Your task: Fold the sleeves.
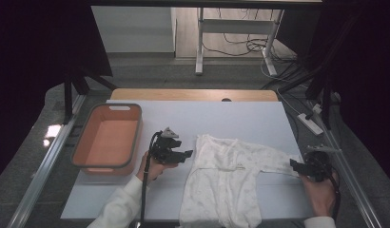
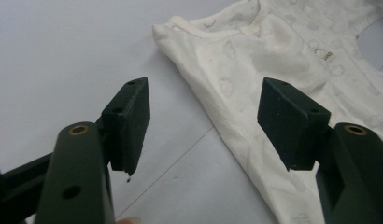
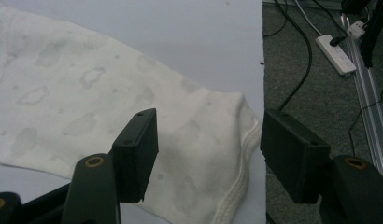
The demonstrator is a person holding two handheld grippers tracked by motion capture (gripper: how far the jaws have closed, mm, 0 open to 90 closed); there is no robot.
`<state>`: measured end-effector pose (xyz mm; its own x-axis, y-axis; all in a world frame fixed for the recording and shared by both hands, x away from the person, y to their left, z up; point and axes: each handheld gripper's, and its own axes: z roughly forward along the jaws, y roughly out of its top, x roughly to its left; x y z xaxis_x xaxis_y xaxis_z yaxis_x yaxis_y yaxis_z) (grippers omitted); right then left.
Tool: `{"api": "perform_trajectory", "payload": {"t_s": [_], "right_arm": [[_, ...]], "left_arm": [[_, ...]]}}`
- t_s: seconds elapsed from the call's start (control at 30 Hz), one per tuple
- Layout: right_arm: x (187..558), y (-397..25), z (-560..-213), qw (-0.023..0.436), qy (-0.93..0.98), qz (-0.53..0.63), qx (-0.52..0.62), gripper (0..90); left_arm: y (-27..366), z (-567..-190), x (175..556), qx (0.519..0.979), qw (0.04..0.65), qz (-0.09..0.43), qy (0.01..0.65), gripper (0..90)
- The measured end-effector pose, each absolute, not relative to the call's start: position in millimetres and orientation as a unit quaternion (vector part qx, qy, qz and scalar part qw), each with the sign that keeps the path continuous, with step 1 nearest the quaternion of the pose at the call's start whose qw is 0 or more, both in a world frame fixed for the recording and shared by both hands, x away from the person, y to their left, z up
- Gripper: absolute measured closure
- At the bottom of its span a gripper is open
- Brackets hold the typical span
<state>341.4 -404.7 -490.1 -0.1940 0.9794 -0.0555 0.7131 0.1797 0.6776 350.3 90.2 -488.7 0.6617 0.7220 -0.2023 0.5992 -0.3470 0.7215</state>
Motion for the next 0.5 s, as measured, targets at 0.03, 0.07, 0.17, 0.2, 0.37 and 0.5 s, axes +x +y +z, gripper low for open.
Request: {"api": "perform_trajectory", "payload": {"t_s": [0.03,0.07,0.17,0.2,0.37,0.5], "right_arm": [[342,-405,-491,0.249,0.725,0.262,0.586,37.2],[342,-405,-491,0.249,0.725,0.262,0.586,37.2],[342,-407,-493,0.25,0.723,0.251,0.594,37.7],[342,-408,-494,0.25,0.722,0.247,0.596,37.8],[343,-412,-498,0.243,0.718,0.243,0.605,38.3],[344,-412,-501,0.24,0.72,0.232,0.608,39.1]], "left_arm": [[90,-489,350,0.817,0.404,0.076,0.404,35.0],[90,-489,350,0.817,0.404,0.076,0.404,35.0],[90,-489,350,0.818,0.403,0.076,0.404,35.0],[90,-489,350,0.817,0.404,0.076,0.404,35.0],[90,-489,351,0.818,0.403,0.075,0.404,34.9],[91,-489,350,0.818,0.403,0.076,0.404,34.9]]}}
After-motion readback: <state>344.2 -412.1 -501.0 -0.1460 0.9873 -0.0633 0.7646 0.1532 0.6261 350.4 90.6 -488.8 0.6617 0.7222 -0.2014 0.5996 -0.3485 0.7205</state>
